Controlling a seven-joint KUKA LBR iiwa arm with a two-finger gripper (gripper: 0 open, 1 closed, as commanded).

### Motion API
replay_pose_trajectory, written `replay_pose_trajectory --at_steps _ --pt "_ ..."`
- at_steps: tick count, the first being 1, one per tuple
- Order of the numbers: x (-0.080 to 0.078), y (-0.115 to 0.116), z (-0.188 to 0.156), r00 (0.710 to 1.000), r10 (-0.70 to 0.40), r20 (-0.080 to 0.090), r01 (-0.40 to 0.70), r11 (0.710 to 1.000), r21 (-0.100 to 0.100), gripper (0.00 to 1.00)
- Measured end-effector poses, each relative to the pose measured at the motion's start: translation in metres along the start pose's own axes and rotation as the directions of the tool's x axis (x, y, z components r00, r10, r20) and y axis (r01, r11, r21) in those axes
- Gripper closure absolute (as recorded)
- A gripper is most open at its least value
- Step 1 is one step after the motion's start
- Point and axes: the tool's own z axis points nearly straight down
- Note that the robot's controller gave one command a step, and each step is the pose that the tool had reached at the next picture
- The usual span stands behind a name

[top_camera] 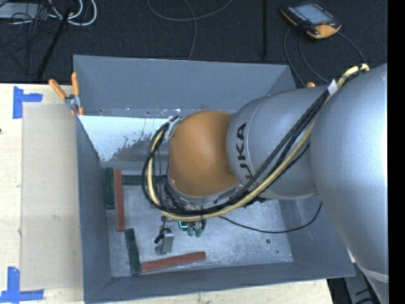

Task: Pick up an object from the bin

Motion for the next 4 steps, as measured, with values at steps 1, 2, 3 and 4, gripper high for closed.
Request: replay_pose_trajectory --at_steps 1,2,3,4 --pt "-0.002 -0.001 -0.004 1.000 0.004 0.007 -0.004 1.000 -0.001 0.00" --pt "0.012 -0.019 0.014 0.994 -0.107 0.017 0.107 0.994 -0.002 0.00" --pt "0.030 -0.032 0.045 0.982 -0.190 0.006 0.190 0.982 0.002 0.00" --pt "0.033 -0.026 0.049 0.993 -0.116 0.005 0.116 0.993 0.000 0.00"
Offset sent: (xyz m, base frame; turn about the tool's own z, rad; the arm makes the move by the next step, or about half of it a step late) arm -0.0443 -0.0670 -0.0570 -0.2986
